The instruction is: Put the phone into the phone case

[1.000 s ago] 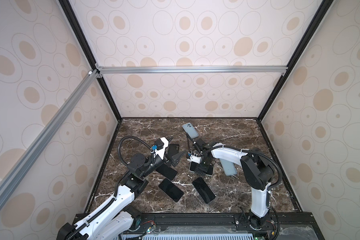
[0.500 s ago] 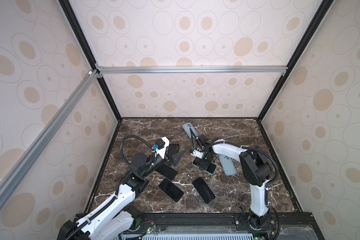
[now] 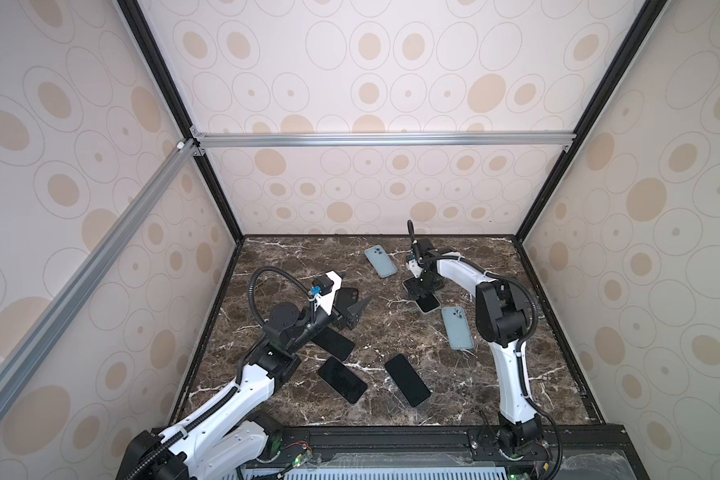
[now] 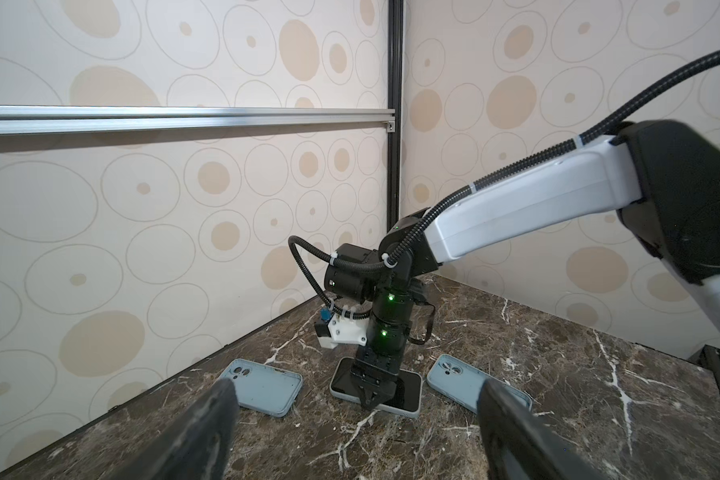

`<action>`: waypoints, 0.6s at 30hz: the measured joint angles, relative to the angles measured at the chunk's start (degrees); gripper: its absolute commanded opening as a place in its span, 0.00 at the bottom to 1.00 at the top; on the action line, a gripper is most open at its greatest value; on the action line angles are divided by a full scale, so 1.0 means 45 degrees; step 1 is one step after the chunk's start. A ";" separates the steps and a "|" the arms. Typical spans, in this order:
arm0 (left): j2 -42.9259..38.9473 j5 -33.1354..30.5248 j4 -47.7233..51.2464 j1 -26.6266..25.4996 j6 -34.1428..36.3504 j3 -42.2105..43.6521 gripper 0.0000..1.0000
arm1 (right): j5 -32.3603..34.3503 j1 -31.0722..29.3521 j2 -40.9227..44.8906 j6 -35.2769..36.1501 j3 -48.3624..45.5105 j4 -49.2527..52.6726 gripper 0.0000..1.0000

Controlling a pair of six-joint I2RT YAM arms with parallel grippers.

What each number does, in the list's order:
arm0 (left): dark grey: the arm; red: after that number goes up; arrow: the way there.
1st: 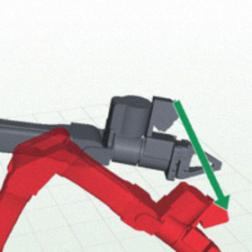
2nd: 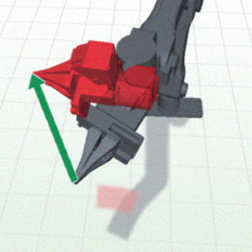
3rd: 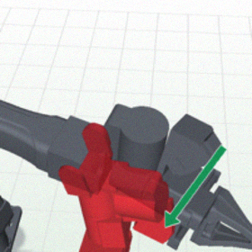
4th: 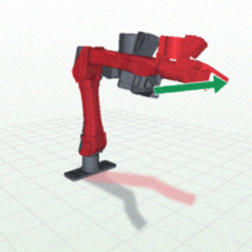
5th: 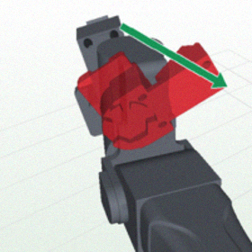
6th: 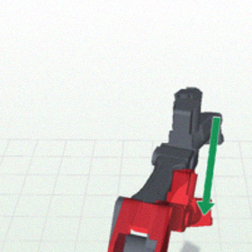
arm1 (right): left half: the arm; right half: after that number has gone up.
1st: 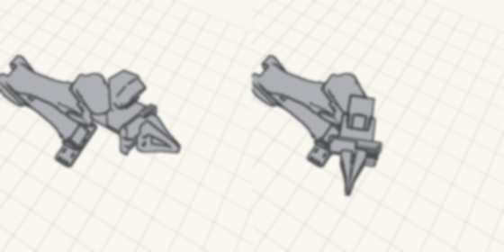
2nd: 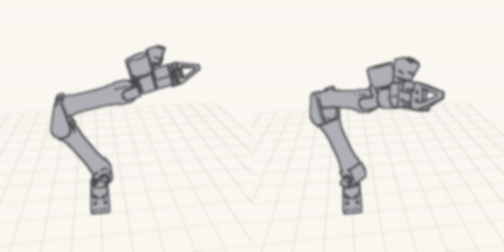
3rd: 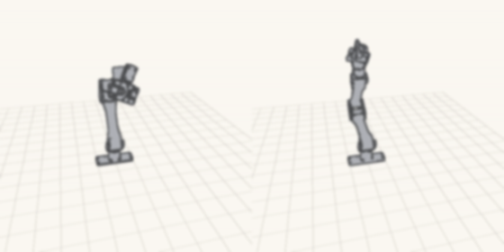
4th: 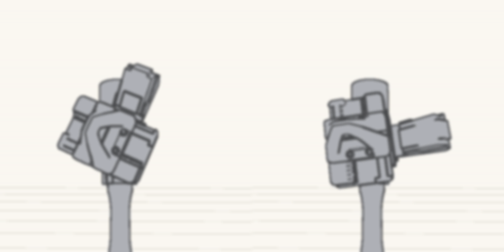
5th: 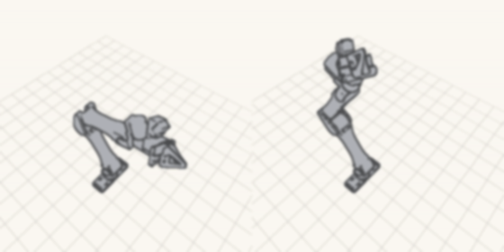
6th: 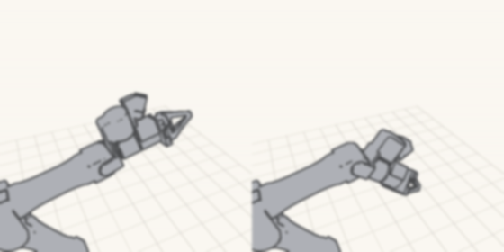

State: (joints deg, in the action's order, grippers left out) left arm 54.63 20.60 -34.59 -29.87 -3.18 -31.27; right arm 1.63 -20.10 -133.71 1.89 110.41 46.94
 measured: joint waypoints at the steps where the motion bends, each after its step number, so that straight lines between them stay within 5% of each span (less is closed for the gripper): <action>1: 0.0005 -0.0034 0.0000 0.0000 0.0000 0.0000 0.89 | 0.0005 0.0117 -0.0369 -0.0248 0.0631 0.0175 0.72; 11: 0.0243 -0.0092 0.0044 0.0063 -0.0019 0.0000 0.88 | 0.0272 0.1292 -0.3118 -0.1880 0.5547 0.1841 0.73; 18: 0.0471 -0.0087 0.0097 0.0068 -0.0112 0.0000 0.87 | 0.0301 0.2006 -0.3337 -0.2807 0.5877 0.1719 0.79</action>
State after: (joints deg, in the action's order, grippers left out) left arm 56.75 20.21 -34.15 -29.56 -3.68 -31.27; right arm 2.98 -11.07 -148.73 -10.74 136.86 54.68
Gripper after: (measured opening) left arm 0.871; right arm 0.763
